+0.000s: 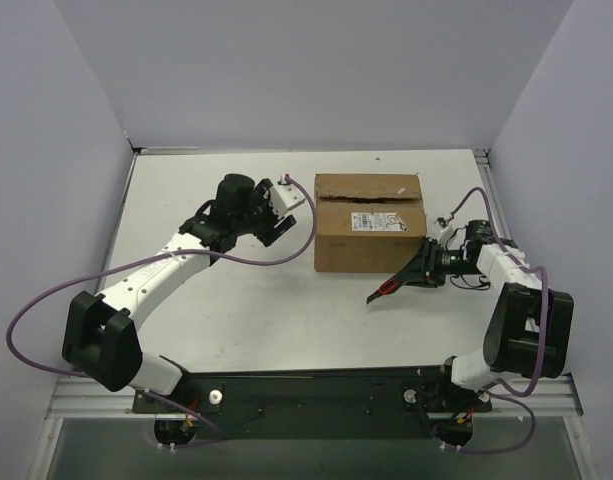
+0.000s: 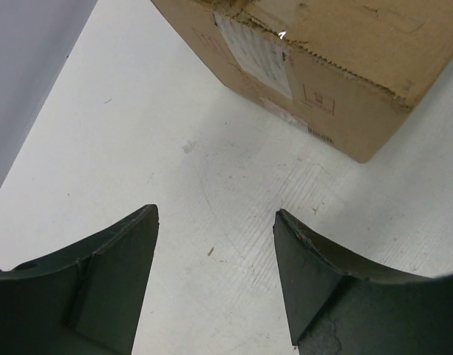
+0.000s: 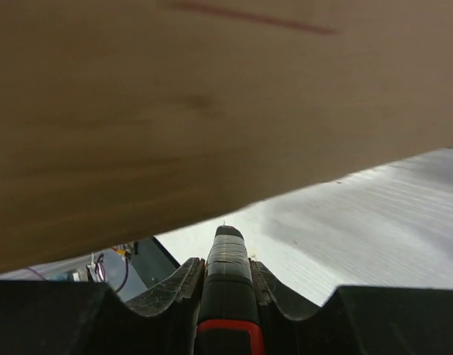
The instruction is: Unpack the express box
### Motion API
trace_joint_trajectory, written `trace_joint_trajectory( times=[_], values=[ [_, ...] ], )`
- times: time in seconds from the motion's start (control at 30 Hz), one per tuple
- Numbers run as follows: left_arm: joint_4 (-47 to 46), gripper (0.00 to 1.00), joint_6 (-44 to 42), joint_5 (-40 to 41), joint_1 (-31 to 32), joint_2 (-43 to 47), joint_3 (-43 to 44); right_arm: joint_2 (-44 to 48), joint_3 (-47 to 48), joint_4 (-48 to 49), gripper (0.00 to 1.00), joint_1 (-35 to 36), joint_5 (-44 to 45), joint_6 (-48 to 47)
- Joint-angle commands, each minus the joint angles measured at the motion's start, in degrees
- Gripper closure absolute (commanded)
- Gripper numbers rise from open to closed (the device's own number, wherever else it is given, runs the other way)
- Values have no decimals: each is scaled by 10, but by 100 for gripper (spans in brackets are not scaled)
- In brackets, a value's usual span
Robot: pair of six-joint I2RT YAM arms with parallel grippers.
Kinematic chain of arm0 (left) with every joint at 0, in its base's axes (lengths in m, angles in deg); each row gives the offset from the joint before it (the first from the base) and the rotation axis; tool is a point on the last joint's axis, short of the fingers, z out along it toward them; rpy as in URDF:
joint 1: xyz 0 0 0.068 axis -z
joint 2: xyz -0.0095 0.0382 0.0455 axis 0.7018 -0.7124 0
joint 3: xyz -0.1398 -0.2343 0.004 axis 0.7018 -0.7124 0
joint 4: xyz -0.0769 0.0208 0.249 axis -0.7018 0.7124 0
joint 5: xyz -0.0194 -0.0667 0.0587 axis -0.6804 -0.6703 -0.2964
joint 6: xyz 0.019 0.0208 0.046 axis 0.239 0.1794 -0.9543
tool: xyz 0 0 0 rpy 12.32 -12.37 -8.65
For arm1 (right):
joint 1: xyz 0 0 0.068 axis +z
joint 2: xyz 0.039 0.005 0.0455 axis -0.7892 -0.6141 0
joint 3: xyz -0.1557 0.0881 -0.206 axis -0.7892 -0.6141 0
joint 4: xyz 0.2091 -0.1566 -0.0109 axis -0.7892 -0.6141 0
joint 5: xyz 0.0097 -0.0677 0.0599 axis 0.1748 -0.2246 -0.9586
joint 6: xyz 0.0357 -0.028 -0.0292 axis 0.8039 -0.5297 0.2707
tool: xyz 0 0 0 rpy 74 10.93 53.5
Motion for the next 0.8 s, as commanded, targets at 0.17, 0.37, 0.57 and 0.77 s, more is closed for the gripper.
trace_joint_trajectory(
  times=[0.17,0.37,0.57,0.77],
  values=[
    [14,27,-20,3,-12,-14,23,-44,17,4,54,-51,85,24],
    [9,27,-22,-4,-13,-5,4,-56,64,-49,37,-76,142,-31],
    [-3,27,-18,-12,-20,-1,-11,-39,125,-91,29,-101,284,-91],
    [-28,27,10,-20,-26,5,-22,24,161,-78,28,-85,298,-81]
  ],
)
